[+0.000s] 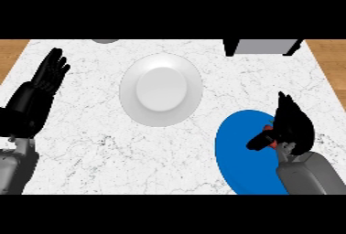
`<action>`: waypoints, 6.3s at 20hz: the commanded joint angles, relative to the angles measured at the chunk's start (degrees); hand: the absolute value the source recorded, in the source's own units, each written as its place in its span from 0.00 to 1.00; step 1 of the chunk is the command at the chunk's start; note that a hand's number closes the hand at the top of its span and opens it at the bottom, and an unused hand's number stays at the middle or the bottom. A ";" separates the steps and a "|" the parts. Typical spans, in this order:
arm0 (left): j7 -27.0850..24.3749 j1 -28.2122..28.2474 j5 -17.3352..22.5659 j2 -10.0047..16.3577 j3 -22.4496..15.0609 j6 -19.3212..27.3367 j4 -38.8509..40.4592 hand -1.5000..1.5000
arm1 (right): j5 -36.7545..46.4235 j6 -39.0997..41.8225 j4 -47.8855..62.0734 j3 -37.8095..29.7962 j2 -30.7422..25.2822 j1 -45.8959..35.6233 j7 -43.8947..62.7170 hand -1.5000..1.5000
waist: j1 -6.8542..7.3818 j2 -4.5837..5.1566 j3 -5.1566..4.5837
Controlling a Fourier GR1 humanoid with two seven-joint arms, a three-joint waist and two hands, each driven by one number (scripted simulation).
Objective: Pick the bell pepper from the plate and place it in the plate
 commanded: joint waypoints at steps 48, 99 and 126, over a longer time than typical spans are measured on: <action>1.79 -3.02 -3.95 -5.00 3.42 -5.34 0.70 0.50 | -7.35 0.41 36.34 -14.06 -12.50 -20.45 -86.25 1.00 | 2.57 0.62 0.20; 2.00 -7.45 -8.36 -10.64 2.05 -7.24 2.14 0.50 | -31.01 -9.58 71.32 -3.73 20.06 -50.07 -80.38 0.00 | 8.10 1.99 0.12; -0.44 -2.59 -8.81 -9.55 4.75 -8.03 0.66 0.50 | -47.24 8.87 81.77 -20.78 0.78 -50.16 -97.66 0.00 | 4.25 1.86 0.16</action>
